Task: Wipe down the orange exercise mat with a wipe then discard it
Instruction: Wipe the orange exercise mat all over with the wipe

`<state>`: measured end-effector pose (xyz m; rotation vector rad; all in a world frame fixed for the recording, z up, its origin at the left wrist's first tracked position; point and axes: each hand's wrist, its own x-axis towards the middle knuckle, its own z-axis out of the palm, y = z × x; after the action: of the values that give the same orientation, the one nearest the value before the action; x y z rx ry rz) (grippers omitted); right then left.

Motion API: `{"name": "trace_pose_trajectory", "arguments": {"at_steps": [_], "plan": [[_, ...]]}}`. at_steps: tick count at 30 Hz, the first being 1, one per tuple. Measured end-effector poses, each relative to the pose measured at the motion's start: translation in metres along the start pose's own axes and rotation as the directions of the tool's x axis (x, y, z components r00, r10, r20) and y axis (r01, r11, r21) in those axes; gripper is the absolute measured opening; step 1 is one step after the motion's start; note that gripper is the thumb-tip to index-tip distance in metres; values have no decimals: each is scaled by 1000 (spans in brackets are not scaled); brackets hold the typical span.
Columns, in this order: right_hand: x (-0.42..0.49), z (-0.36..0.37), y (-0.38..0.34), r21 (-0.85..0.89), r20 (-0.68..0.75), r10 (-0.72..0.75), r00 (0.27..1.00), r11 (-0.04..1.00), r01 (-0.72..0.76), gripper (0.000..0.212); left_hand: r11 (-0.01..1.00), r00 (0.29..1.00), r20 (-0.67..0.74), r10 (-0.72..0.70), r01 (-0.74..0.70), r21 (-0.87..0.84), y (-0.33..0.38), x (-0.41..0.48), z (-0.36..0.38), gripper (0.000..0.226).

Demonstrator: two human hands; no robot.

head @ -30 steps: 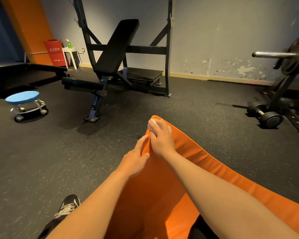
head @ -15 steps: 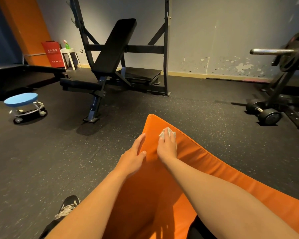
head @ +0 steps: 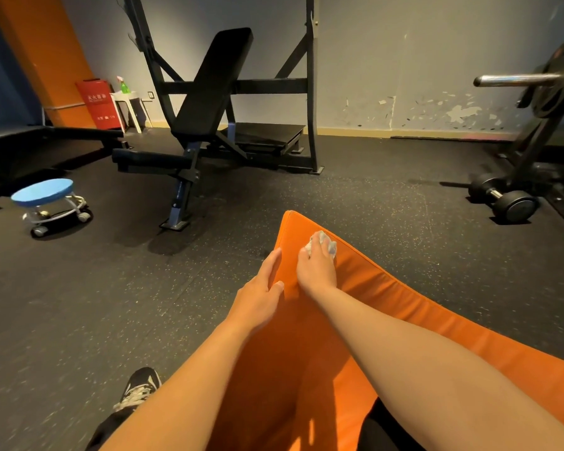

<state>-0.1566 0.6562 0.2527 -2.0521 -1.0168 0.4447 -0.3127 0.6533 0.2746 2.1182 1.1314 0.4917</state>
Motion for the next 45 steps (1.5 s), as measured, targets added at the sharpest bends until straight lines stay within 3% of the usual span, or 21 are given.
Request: {"name": "trace_pose_trajectory", "arguments": {"at_steps": [2, 4, 6, 9, 10, 11, 13, 16, 19, 23, 25, 27, 29, 32, 36, 42, 45], "plan": [[-3, -1, -11, -22, -25, -181, 983, 983, 181, 56, 1000, 1000, -16, 2, -2, 6, 1, 1, 1, 63], [-5, -3, -18, -16, -6, -260, 966, 966, 260, 54, 1000, 1000, -30, 8, -7, 13, 0, 2, 1, 63], [-6, -3, -14, -43, -7, -181, 983, 983, 180, 53, 1000, 999, -35, 10, -10, 6, -1, 2, 1, 63], [-8, -6, 0, -26, 35, 133, 990, 991, -132, 55, 1000, 999, -25, 20, -20, -6, -2, 0, 3, 63], [-9, -5, 2, -33, 58, 174, 983, 985, -172, 56, 1000, 999, -25, 23, -24, -9, -2, 0, 4, 63], [-11, -4, 0, -42, 59, 152, 987, 988, -149, 56, 1000, 999, -29, 26, -27, -7, -2, 1, 4, 63], [-16, -2, -11, -41, 12, -38, 999, 998, 39, 55, 1000, 999, -44, 26, -26, 7, -2, 3, 5, 63], [-21, 3, -23, -12, -2, -264, 965, 964, 264, 52, 1000, 998, -59, 13, -13, 10, -5, 6, 3, 59], [-16, 8, -9, -2, 16, -228, 974, 974, 228, 52, 1000, 999, -49, 17, -17, 12, -6, 6, 1, 64], [-16, 3, 5, 29, 92, 70, 993, 997, -73, 55, 1000, 999, -38, 7, -6, 5, -5, 6, 4, 64], [-18, 1, -6, 43, 87, 15, 996, 999, -19, 55, 1000, 999, -39, 12, -11, 14, -5, 6, 5, 64], [-19, 1, -21, 40, 66, -203, 977, 979, 201, 53, 1000, 998, -55, 16, -14, 28, -5, 7, 5, 61], [-16, 2, -27, 72, 76, -318, 945, 947, 313, 51, 1000, 998, -58, 9, -8, 18, -6, 9, 3, 58], [-12, 7, -8, 52, 58, -272, 961, 962, 269, 53, 1000, 999, -52, 11, -10, 17, -9, 7, 1, 63], [-14, 2, 14, 75, 142, 37, 989, 996, -48, 55, 1000, 998, -58, 6, -6, 1, -10, 5, 2, 63], [1, -12, -15, 154, 50, -213, 976, 967, 203, 52, 998, 997, -57, 52, -50, 25, -10, 3, 6, 64], [-17, 0, 4, 82, 82, -165, 983, 984, 158, 55, 999, 997, -63, 36, -38, -37, -11, 2, 5, 61]]}}
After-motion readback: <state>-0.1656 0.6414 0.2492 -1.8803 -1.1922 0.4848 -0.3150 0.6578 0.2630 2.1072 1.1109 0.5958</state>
